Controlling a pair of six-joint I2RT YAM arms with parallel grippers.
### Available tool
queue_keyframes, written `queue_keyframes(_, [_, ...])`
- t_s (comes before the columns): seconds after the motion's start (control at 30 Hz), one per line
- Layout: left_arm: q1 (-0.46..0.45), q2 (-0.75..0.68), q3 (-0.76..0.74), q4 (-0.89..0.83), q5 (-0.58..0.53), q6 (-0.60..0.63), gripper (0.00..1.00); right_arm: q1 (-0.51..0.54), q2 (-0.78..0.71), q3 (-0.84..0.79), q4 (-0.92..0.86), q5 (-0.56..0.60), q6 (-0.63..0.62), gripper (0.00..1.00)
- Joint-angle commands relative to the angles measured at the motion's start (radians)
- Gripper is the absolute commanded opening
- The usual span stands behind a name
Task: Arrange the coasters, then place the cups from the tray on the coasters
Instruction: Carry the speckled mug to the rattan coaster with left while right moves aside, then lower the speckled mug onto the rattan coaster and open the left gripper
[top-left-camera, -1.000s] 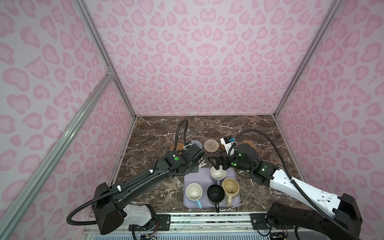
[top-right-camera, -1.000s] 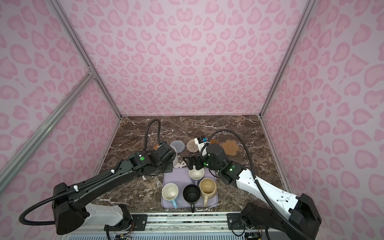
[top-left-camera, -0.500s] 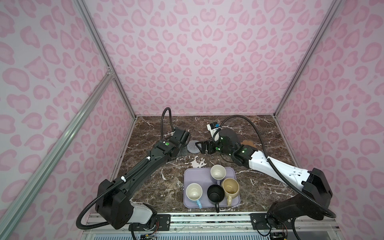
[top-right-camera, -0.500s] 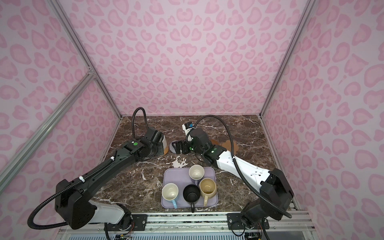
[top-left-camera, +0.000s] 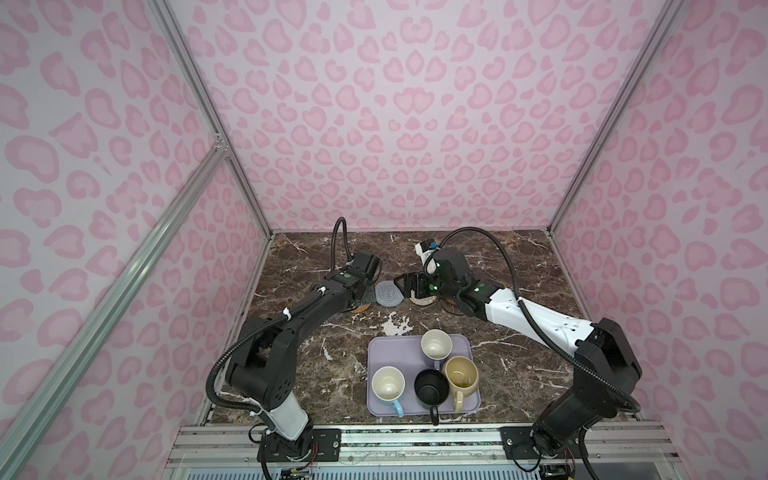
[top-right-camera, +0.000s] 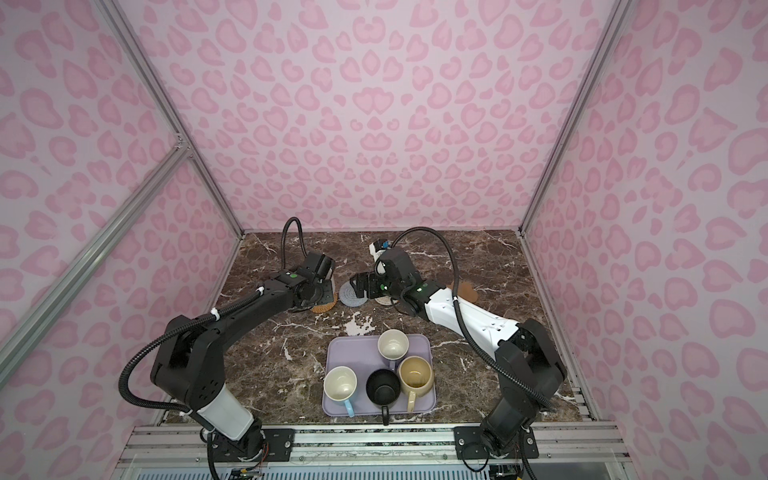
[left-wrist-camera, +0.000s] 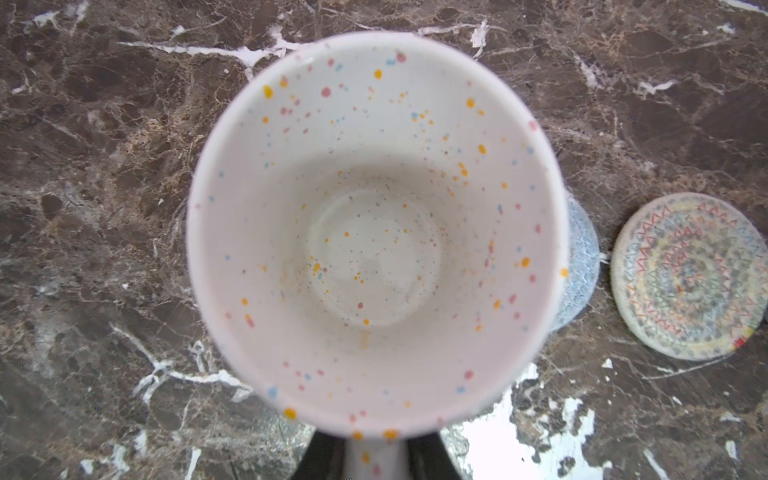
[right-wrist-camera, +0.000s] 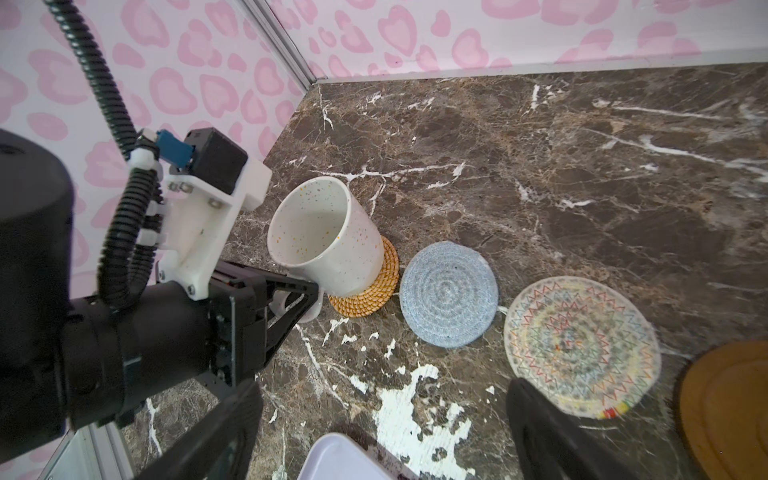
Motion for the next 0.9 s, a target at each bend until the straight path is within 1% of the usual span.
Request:
queue_keyframes(0.0, [0.008,0.021,0.02,0.097,-0.018,0.027,0.03,-0.009,0.005,-0.021,0.009,-0.015,0.02,0.92])
queue_keyframes(0.23, [0.035,0.034,-0.018,0.157,0.01,0.047,0.03,-0.015,0.019,-0.039,0.025,-0.034,0.032,0.92])
queue_keyframes(0.37, [0.039,0.031,-0.008,0.132,0.003,0.061,0.03,-0.013,0.027,-0.04,0.019,-0.037,0.032,0.91])
queue_keyframes(0.47, [0.038,0.01,-0.037,0.146,-0.004,0.054,0.03,-0.015,0.026,-0.048,0.02,-0.033,0.034,0.91])
queue_keyframes(0.87, [0.041,0.01,-0.086,0.158,-0.004,0.042,0.03,-0.013,0.039,-0.05,0.013,-0.039,0.035,0.91])
